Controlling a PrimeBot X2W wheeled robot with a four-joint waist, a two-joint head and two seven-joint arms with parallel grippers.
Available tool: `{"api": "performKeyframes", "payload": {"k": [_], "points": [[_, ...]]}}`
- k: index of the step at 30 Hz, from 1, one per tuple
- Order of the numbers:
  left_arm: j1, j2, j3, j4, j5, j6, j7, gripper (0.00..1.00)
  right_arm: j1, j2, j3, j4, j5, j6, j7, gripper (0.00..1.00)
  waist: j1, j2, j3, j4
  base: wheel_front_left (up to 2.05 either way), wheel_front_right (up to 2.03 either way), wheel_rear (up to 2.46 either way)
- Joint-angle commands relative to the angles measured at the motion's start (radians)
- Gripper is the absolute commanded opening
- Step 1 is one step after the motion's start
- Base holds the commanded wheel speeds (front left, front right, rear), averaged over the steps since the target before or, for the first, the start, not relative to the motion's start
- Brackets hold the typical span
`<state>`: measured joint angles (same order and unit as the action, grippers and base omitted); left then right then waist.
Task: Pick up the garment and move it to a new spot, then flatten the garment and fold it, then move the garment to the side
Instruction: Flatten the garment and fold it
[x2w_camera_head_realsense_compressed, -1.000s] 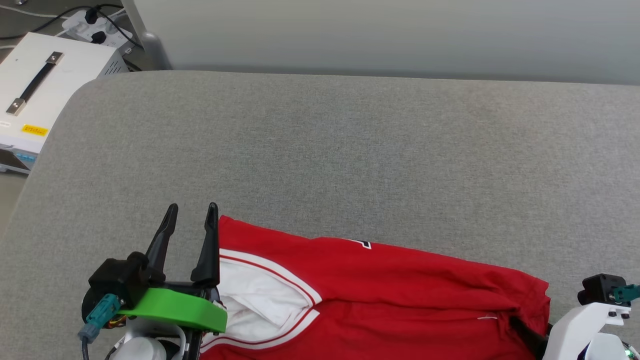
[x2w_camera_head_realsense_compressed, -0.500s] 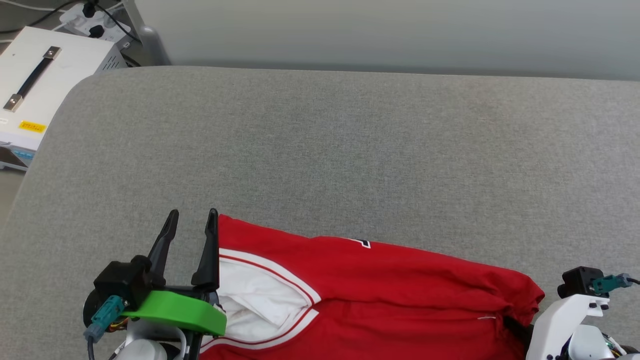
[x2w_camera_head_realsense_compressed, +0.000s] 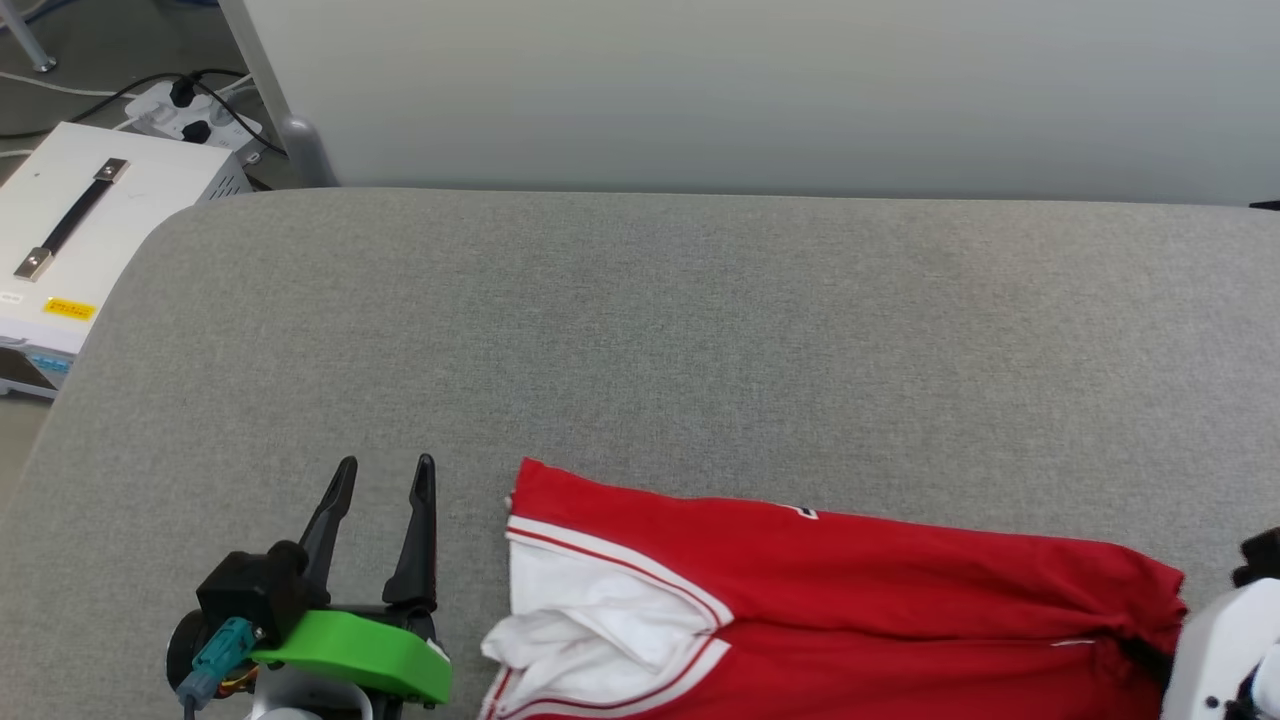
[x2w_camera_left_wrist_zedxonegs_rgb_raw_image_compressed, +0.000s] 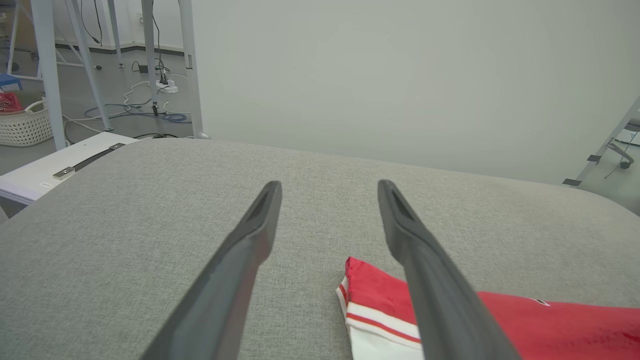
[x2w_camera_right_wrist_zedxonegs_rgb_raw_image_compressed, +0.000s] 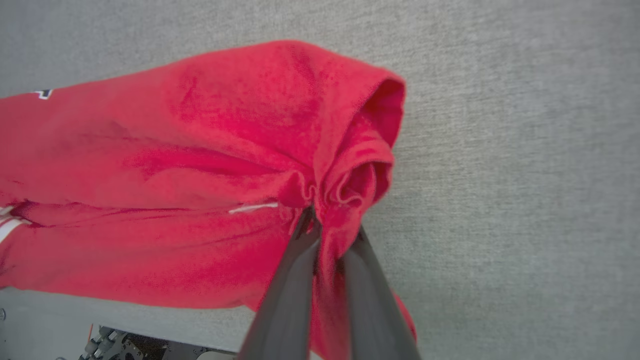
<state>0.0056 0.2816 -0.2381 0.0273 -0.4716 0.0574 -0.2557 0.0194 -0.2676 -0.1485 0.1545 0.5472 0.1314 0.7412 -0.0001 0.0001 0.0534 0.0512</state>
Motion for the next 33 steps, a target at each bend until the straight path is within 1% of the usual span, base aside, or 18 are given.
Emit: {"api": "performKeyframes", "payload": {"k": [1, 4, 6, 8, 9, 13, 17, 19, 21, 24, 27, 33], "points": [[0.020, 0.004, -0.003, -0.002, 0.009, 0.005, -0.002, 1.00, -0.007, -0.020, -0.037, 0.007, -0.010, -0.001, 0.006, 0.00, 0.0001, -0.0001, -0.004, -0.002, 0.00, 0.00, 0.00], [0.024, 0.004, -0.008, -0.003, 0.011, 0.008, 0.000, 1.00, -0.001, -0.038, -0.109, 0.015, -0.020, -0.001, 0.018, 0.00, 0.0001, -0.0001, -0.009, -0.004, 0.00, 0.00, 0.00], [0.028, 0.004, -0.011, -0.004, 0.012, 0.011, 0.000, 1.00, -0.001, -0.039, -0.147, 0.014, -0.027, -0.001, 0.033, 0.00, 0.0001, -0.0001, -0.011, -0.006, 0.00, 0.00, 0.00], [0.030, 0.004, -0.013, -0.005, 0.012, 0.013, 0.001, 1.00, -0.006, -0.027, -0.172, 0.006, -0.026, -0.001, 0.057, 0.00, 0.0001, -0.0001, -0.012, -0.009, 0.00, 0.00, 0.00], [0.030, 0.004, -0.013, -0.006, 0.012, 0.014, 0.002, 1.00, -0.012, -0.009, -0.184, 0.003, -0.002, -0.001, 0.079, 0.00, 0.0001, -0.0001, -0.011, -0.011, 0.00, 0.00, 0.00], [0.027, 0.005, -0.018, -0.009, 0.012, 0.017, 0.006, 1.00, -0.045, 0.096, -0.236, -0.010, 0.151, -0.001, 0.223, 0.00, 0.0001, -0.0001, -0.011, -0.012, 0.00, 0.00, 0.00], [0.021, 0.008, -0.023, -0.013, 0.013, 0.017, 0.011, 1.00, -0.065, 0.177, -0.262, -0.063, 0.293, -0.001, 0.347, 0.00, 0.0001, -0.0001, -0.010, -0.002, 0.00, 0.00, 0.00], [0.019, 0.009, -0.025, -0.015, 0.013, 0.018, 0.014, 1.00, -0.073, 0.202, -0.269, -0.079, 0.380, -0.001, 0.399, 0.00, 0.0001, -0.0001, -0.009, 0.004, 0.00, 0.00, 0.00], [0.017, 0.010, -0.028, -0.017, 0.013, 0.018, 0.016, 1.00, -0.078, 0.213, -0.267, -0.082, 0.467, -0.001, 0.435, 0.00, 0.0001, -0.0001, -0.008, 0.012, 0.00, 0.00, 0.00], [0.011, 0.010, -0.034, -0.018, 0.013, 0.017, 0.021, 1.00, -0.081, 0.216, -0.220, -0.052, 0.608, -0.001, 0.441, 0.00, 0.0001, -0.0001, -0.006, 0.026, 0.00, 0.00, 0.00], [0.000, 0.008, -0.041, -0.019, 0.013, 0.014, 0.025, 1.00, -0.084, 0.217, -0.118, -0.016, 0.736, -0.001, 0.395, 0.00, 0.0001, -0.0001, -0.001, 0.043, 0.00, 0.00, 0.00], [-0.024, 0.001, -0.054, -0.014, 0.012, 0.008, 0.026, 1.00, -0.106, 0.217, 0.121, 0.026, 0.867, -0.001, 0.262, 0.00, 0.0001, -0.0001, 0.017, 0.079, 0.00, 0.00, 0.00]]}}
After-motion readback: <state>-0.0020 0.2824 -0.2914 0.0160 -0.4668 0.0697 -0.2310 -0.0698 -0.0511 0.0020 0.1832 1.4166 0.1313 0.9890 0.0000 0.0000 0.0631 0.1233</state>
